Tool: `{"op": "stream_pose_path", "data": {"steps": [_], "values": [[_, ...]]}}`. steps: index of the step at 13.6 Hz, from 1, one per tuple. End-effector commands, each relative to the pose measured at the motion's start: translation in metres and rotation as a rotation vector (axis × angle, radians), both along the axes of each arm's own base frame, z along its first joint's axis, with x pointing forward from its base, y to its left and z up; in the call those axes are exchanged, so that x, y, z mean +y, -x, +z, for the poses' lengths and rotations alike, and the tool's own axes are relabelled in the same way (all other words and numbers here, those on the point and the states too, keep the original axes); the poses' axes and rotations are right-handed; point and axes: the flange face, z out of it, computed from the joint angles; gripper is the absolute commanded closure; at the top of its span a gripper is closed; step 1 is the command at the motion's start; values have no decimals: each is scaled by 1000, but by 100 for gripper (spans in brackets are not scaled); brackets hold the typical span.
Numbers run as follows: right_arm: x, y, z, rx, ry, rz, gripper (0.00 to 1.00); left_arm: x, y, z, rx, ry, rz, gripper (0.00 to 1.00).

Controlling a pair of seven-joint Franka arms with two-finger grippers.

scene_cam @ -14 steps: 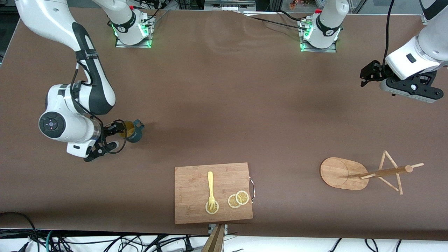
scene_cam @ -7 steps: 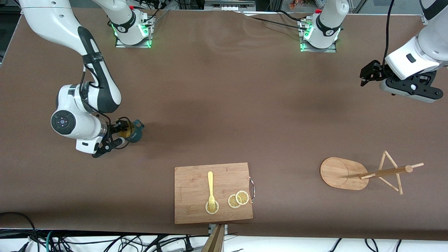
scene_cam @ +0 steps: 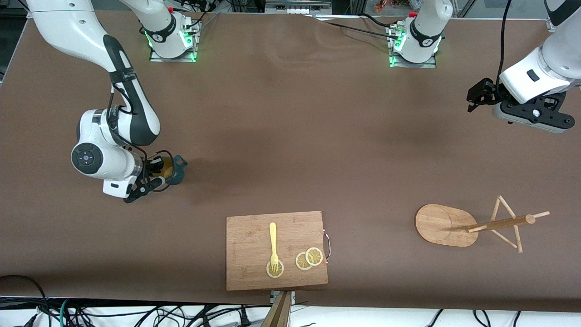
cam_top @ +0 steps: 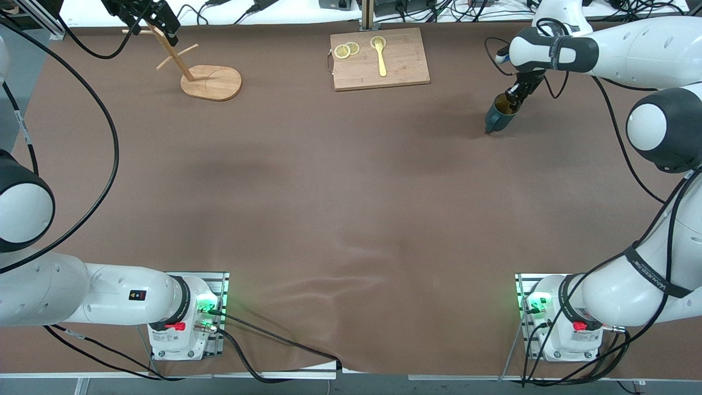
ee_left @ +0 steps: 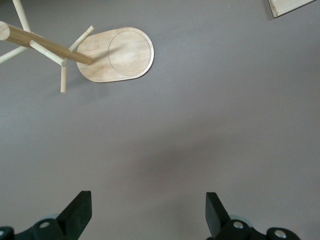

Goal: Pass cup and hang on rack
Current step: 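Close the right gripper on the teal mug rim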

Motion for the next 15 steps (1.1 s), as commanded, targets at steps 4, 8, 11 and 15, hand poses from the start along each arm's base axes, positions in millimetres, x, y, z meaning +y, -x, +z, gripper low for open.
{"op": "stream_pose_path", "data": {"steps": [4,8,11,15], "values": [[20,-6,22,-32,-64,-79,100,1,1,6,0,-23,-10,0],[101,-2,48,-40,-23,-313,100,1,1,6,2,-23,-13,0],[175,9,63,-81,9,-484,100,2,2,5,10,-24,-13,0],[254,29,69,-59,75,-681,100,1,2,5,10,-22,-13,0]]}}
